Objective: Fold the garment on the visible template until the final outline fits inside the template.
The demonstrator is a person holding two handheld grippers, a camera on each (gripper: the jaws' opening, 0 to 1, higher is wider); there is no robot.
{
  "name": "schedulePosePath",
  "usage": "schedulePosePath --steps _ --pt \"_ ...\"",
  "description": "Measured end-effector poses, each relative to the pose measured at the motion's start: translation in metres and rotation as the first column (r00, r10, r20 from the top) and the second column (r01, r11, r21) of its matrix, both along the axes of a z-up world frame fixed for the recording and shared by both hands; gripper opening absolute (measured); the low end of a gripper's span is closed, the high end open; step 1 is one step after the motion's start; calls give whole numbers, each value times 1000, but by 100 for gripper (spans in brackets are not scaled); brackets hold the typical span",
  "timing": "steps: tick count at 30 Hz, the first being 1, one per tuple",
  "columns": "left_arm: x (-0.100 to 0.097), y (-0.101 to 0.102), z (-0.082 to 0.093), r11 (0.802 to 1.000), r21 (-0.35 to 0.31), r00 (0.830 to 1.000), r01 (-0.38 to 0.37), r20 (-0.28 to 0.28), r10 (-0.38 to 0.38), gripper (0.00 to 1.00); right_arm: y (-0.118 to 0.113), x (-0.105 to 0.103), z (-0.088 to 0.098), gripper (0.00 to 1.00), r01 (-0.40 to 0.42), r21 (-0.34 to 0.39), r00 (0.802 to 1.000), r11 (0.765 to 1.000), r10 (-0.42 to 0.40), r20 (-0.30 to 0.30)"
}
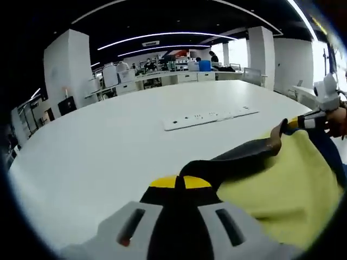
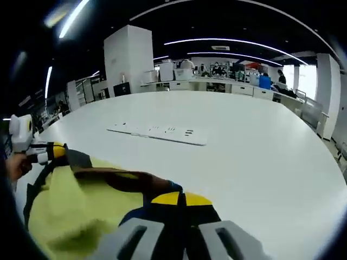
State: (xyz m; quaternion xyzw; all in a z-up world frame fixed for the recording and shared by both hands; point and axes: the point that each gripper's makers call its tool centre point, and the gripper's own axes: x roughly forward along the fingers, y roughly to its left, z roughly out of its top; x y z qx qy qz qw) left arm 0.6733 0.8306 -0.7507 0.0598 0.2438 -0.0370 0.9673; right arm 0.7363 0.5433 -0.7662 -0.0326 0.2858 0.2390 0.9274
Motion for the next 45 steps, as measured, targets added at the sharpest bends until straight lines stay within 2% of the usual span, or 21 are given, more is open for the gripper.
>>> schedulePosePath --steps 6,9,13,17,20,22,25,27,29,34,41,44,45 --pt "5 -1 -7 1000 -6 999 -8 -44 8 0 2 -1 0 0 -78 -134 997 988 80 11" --pt "6 0 -7 1000 8 999 2 -48 -2 1 1 0 0 0 -69 -113 998 991 70 5" --pt "5 7 -3 1000 17 999 -9 -41 10 14 -2 1 3 3 -31 -73 1000 997 31 -1" --pt "0 9 5 1000 -10 999 -16 -30 15 35 -3 0 16 24 -20 -59 1000 998 21 22" --pt "-8 5 10 1000 -17 999 -4 -33 4 45 -1 -3 24 40 -17 -32 1000 999 18 19" --pt "-12 2 15 1000 -16 1000 10 -20 -10 50 2 -9 30 47 -26 -11 1000 1000 27 16" --pt "-19 -2 21 999 -16 999 36 -6 -36 59 6 -20 40 57 -55 8 998 998 55 13" --pt "-26 -8 26 998 -10 998 63 2 -63 63 6 -27 44 64 -48 23 999 999 48 -1" --pt "-33 -13 29 996 -24 996 88 7 -88 69 6 -35 49 70 -45 33 999 998 44 9" --pt "-50 -19 40 992 -15 992 127 19 -127 76 6 -59 58 77 -61 61 998 996 61 -9" --pt "-68 -28 58 986 -8 985 165 50 -165 82 7 -101 63 80 -115 92 992 989 119 -39" --pt "-83 -36 64 978 29 977 204 52 -206 82 6 -120 62 80 -141 103 987 985 148 -68" --pt "-87 -38 66 976 39 974 216 55 -218 82 7 -128 63 81 -150 127 984 981 160 -80"
